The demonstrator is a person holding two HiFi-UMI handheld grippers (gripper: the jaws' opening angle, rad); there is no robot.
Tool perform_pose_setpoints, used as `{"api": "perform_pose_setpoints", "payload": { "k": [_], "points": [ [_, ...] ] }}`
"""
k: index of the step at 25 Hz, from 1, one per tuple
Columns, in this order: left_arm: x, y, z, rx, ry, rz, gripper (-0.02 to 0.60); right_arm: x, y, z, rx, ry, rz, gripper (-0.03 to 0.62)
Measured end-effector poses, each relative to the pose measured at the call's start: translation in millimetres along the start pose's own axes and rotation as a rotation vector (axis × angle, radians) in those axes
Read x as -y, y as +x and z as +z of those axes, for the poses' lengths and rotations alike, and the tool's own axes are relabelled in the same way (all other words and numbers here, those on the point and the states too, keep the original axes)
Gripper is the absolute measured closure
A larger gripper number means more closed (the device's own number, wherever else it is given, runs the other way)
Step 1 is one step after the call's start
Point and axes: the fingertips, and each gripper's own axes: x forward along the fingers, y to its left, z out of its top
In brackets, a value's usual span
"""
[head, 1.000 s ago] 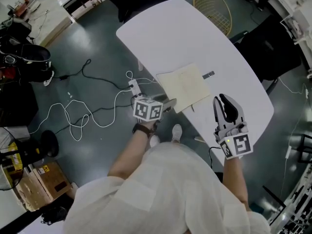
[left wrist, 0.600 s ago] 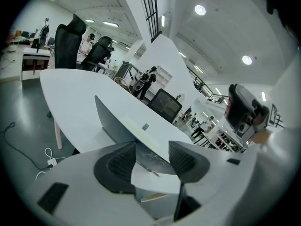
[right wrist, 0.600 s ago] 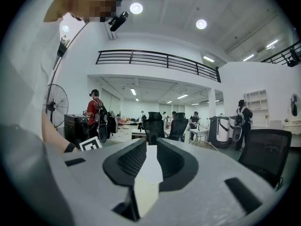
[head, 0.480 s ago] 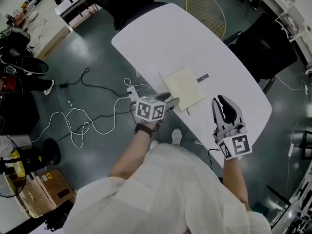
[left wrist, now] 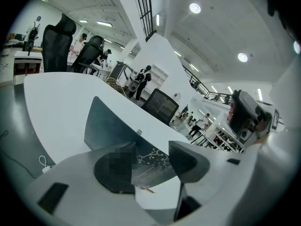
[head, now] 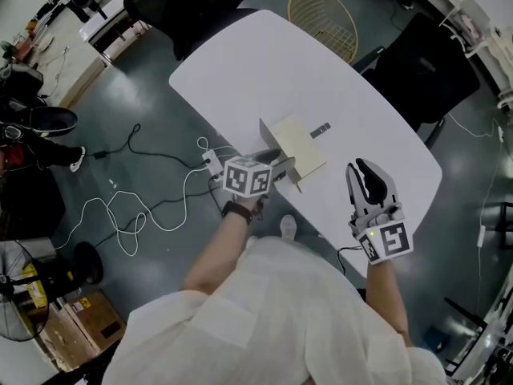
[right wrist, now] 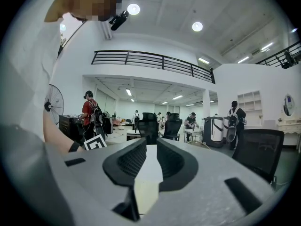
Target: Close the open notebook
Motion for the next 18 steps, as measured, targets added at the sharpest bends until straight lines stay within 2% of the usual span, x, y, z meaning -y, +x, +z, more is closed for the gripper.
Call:
{"api": "perform_pose_setpoints", "payload": {
  "k": [13, 18],
  "points": [
    [10, 46, 15, -0.034, 0.008, -0.026, 0.368, 41, -11, -4, -0.002, 0.016, -0.058, 0.523],
    [16, 63, 11, -0.049, -0.006, -0.073, 0.368, 50, -13, -6, -0.004, 0.013, -0.071, 0.523]
  ]
}}
